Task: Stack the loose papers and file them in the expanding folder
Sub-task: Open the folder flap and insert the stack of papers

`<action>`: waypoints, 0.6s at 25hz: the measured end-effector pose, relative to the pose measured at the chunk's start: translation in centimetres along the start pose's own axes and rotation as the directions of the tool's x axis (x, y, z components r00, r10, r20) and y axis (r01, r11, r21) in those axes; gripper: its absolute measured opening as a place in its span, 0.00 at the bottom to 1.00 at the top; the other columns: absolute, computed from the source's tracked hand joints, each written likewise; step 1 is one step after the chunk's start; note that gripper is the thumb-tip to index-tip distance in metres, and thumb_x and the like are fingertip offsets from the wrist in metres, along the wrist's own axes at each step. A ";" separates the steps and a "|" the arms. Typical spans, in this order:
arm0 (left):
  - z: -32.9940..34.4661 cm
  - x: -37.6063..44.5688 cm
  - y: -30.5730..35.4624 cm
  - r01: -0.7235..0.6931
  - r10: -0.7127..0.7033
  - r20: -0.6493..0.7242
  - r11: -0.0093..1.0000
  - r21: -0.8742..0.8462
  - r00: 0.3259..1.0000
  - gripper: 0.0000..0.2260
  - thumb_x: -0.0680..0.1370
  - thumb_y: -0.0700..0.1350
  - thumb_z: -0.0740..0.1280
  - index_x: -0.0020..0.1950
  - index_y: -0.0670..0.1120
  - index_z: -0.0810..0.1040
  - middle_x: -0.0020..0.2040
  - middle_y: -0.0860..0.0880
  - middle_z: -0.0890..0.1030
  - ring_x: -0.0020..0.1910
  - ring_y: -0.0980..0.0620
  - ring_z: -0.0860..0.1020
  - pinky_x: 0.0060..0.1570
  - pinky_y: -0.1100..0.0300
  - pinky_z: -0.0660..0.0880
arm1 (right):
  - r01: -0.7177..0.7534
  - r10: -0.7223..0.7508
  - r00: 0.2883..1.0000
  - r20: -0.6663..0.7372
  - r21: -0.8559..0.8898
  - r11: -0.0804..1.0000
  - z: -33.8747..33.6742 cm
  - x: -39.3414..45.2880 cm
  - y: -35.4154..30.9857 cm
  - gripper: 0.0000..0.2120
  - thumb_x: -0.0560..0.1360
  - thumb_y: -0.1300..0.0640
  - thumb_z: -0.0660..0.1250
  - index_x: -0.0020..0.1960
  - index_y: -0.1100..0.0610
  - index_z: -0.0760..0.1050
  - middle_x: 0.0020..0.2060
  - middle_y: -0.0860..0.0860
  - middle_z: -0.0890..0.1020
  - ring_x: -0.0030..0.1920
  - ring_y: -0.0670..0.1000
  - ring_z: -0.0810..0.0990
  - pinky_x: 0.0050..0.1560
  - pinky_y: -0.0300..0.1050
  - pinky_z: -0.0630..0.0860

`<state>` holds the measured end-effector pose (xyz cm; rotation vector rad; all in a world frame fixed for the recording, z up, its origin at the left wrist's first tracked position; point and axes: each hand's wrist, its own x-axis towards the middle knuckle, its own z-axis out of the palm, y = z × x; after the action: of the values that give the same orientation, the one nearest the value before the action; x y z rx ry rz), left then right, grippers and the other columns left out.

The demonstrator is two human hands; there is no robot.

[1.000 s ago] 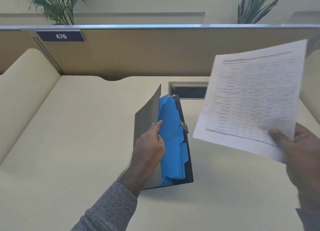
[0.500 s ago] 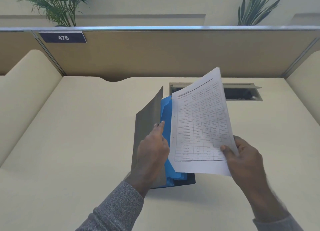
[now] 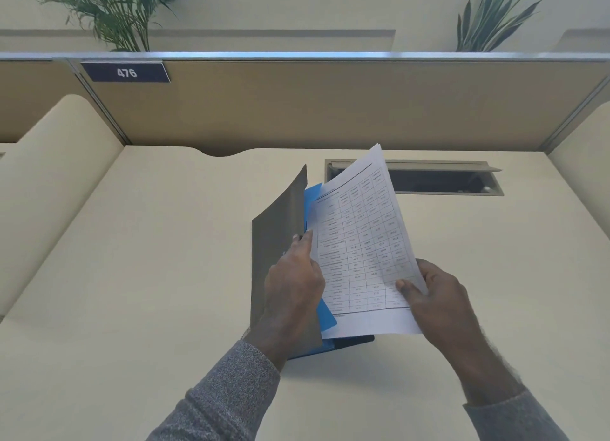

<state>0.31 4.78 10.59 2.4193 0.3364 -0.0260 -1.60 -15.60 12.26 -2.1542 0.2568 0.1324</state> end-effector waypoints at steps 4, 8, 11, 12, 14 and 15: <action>-0.1 0.0 0.1 -0.002 0.001 0.015 0.998 0.060 1.000 0.23 0.80 0.43 0.53 0.76 0.54 0.63 0.76 0.52 0.67 0.58 0.39 0.79 0.55 0.45 0.78 | -0.021 0.021 0.999 0.046 -0.005 1.000 0.3 0.3 0.0 0.11 0.76 0.61 0.66 0.53 0.46 0.80 0.44 0.42 0.85 0.47 0.48 0.83 0.47 0.47 0.78; -0.2 0.0 0.2 0.002 -0.003 0.013 0.997 0.075 1.000 0.24 0.80 0.43 0.53 0.76 0.54 0.62 0.76 0.52 0.67 0.60 0.41 0.78 0.56 0.46 0.77 | -0.062 0.061 0.996 0.064 0.009 0.998 0.0 0.8 0.7 0.11 0.75 0.61 0.68 0.52 0.46 0.80 0.44 0.42 0.86 0.47 0.48 0.84 0.50 0.50 0.80; -0.4 0.6 0.2 0.000 -0.001 0.011 0.998 0.070 1.000 0.23 0.80 0.44 0.54 0.76 0.54 0.62 0.75 0.52 0.68 0.57 0.43 0.80 0.52 0.47 0.79 | -0.082 0.081 0.994 0.075 0.012 0.997 -0.7 1.1 1.2 0.12 0.75 0.60 0.68 0.54 0.47 0.81 0.45 0.42 0.86 0.47 0.49 0.84 0.52 0.54 0.80; -0.4 0.6 0.3 -0.006 0.005 0.019 0.996 0.084 1.000 0.23 0.80 0.44 0.54 0.76 0.55 0.62 0.75 0.52 0.68 0.56 0.43 0.80 0.52 0.47 0.80 | -0.080 0.080 0.993 0.087 -0.007 0.997 -0.6 1.3 1.1 0.12 0.75 0.60 0.68 0.55 0.47 0.81 0.45 0.43 0.86 0.48 0.49 0.84 0.53 0.54 0.80; -0.1 0.2 0.5 -0.027 0.022 0.047 0.993 0.114 0.999 0.23 0.80 0.44 0.54 0.76 0.55 0.61 0.76 0.51 0.67 0.57 0.43 0.80 0.53 0.47 0.79 | -0.067 0.071 0.991 0.117 -0.039 0.997 0.2 1.8 0.8 0.13 0.75 0.61 0.68 0.56 0.49 0.80 0.48 0.45 0.86 0.49 0.51 0.83 0.53 0.53 0.79; 0.1 -0.1 0.5 -0.036 0.029 0.061 0.992 0.124 0.998 0.24 0.80 0.43 0.54 0.76 0.55 0.61 0.76 0.51 0.66 0.57 0.42 0.79 0.53 0.48 0.79 | -0.059 0.066 0.989 0.135 -0.051 0.997 0.8 2.0 0.6 0.13 0.75 0.61 0.67 0.57 0.50 0.80 0.49 0.47 0.85 0.49 0.52 0.83 0.53 0.51 0.79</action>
<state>0.35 4.29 10.86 2.5422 0.2755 -0.1065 0.25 -15.50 10.94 -2.1736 0.2435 0.3242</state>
